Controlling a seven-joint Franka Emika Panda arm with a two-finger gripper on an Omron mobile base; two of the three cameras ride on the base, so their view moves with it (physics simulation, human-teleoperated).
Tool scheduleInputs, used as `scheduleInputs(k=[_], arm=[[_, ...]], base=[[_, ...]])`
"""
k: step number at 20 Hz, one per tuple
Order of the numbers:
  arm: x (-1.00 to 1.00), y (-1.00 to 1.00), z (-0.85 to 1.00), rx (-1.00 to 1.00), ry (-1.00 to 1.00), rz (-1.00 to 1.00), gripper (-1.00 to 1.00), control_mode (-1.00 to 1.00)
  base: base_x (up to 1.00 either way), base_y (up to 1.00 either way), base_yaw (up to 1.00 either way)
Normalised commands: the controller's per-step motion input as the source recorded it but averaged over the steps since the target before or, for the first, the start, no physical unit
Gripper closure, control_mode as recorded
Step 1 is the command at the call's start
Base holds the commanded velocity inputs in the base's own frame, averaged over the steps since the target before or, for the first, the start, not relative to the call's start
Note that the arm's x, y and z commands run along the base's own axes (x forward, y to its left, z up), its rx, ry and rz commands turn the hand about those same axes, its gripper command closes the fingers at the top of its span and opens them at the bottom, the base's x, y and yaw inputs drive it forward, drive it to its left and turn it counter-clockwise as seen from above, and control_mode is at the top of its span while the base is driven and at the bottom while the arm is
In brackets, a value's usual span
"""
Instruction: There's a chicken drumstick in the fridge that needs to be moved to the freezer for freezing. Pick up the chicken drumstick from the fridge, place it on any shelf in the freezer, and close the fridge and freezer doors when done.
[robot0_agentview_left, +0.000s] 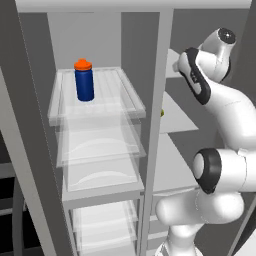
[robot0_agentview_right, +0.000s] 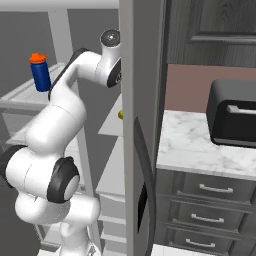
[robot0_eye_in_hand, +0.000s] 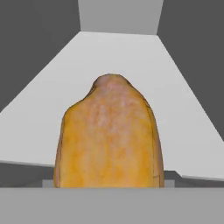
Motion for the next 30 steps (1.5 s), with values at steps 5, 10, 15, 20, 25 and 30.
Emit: scheduleInputs(k=[5,10,15,20,25,30], arm=[[0.41,0.00,-0.13,0.00,0.05,0.00,1.00,-1.00],[0.44,-0.01,-0.01,0.00,0.01,0.00,1.00,-1.00],[0.37,0.00,-0.10,0.00,-0.01,0.00,1.00,-1.00],[0.22,0.00,-0.28,0.00,-0.04,0.00,-1.00,-1.00],[0.01,0.00,-0.01,0.00,-0.01,0.00,-1.00,-1.00],[0.00,0.00,0.00,0.00,0.00,0.00,-1.00,-1.00]], base=[[0.00,0.00,0.00],[0.00,0.00,0.00],[0.00,0.00,0.00],[0.00,0.00,0.00],[0.00,0.00,0.00],[0.00,0.00,0.00]])
